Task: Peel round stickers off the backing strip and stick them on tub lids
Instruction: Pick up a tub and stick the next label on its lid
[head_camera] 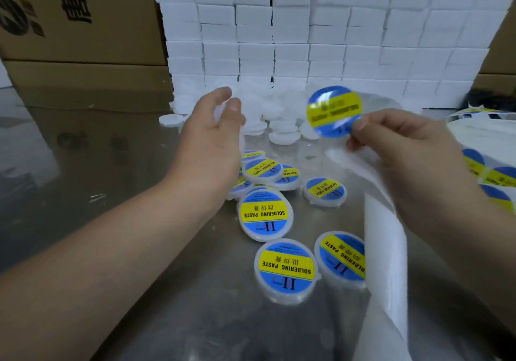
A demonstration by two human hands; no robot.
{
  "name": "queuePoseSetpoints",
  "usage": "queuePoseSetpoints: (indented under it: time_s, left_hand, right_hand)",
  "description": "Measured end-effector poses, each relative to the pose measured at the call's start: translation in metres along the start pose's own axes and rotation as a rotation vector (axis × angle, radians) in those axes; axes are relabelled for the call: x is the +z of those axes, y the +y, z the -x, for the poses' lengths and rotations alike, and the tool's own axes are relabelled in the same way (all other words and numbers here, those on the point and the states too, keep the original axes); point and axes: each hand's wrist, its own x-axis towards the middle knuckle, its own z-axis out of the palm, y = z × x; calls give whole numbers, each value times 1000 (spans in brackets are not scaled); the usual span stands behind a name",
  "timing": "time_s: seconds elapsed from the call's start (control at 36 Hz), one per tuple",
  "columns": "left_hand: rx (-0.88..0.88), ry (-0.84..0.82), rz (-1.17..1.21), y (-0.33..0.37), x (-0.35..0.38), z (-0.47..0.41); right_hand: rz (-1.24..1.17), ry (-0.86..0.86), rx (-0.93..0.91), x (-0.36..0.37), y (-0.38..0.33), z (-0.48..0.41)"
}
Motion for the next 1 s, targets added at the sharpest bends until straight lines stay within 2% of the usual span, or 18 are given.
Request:
queuePoseSetpoints:
  time_s: [0.06, 0.17, 0.44, 0.72, 1.0]
  left_hand:
    - [-56, -59, 182, 3, 2, 4]
    - [-72, -213, 269, 4, 1, 8]
    - [-368, -478, 605, 8, -1, 10]
    - [-278, -575, 554, 5, -1, 12]
    - [-208, -559, 549, 0, 3, 14]
  right_hand:
    - [-15, -128, 50, 5, 1, 5]
    - [26, -314, 73, 9, 3, 10]
    - [-53, -418, 76, 9, 1, 11]
    - [-89, -542, 95, 7, 1, 12]
    - [-76, -587, 71, 6, 3, 11]
